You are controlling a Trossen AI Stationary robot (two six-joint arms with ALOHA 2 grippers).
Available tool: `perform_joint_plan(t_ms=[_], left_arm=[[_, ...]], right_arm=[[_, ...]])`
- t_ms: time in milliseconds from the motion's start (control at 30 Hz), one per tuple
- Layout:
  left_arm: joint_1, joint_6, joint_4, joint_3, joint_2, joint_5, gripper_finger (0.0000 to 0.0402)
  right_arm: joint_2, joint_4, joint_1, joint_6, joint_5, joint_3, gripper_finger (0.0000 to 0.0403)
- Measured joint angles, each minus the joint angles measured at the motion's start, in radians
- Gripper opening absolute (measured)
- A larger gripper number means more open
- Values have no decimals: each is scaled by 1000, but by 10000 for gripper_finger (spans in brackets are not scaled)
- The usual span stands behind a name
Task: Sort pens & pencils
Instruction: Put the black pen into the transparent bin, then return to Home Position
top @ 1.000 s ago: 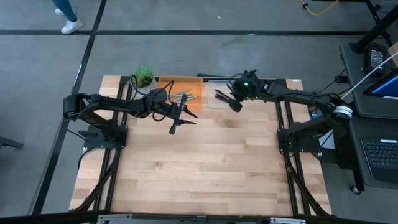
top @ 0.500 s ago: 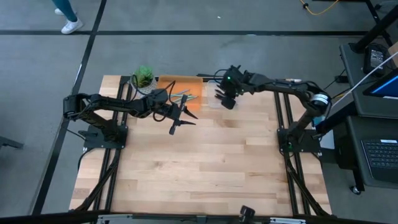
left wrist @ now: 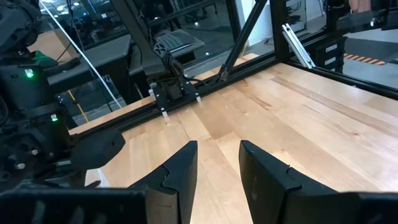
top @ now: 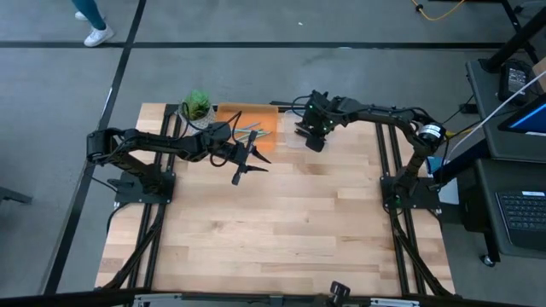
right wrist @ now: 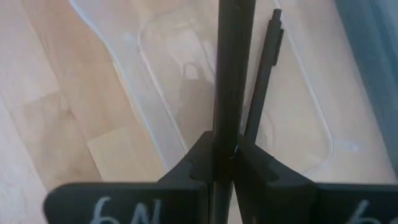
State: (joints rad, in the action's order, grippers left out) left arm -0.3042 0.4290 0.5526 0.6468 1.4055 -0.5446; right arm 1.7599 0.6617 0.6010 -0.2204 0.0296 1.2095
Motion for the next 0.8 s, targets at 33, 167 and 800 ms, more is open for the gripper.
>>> perform_joint_plan(t_ms=[33, 167, 800], left_arm=[[0, 0, 0, 0, 0, 0, 112], [0, 0, 0, 0, 0, 0, 112], [0, 0, 0, 0, 0, 8, 112]], right_arm=[[0, 0, 0, 0, 0, 0, 38], [0, 9, 5, -1, 49, 0, 38], [0, -18, 11, 29, 77, -1, 75]])
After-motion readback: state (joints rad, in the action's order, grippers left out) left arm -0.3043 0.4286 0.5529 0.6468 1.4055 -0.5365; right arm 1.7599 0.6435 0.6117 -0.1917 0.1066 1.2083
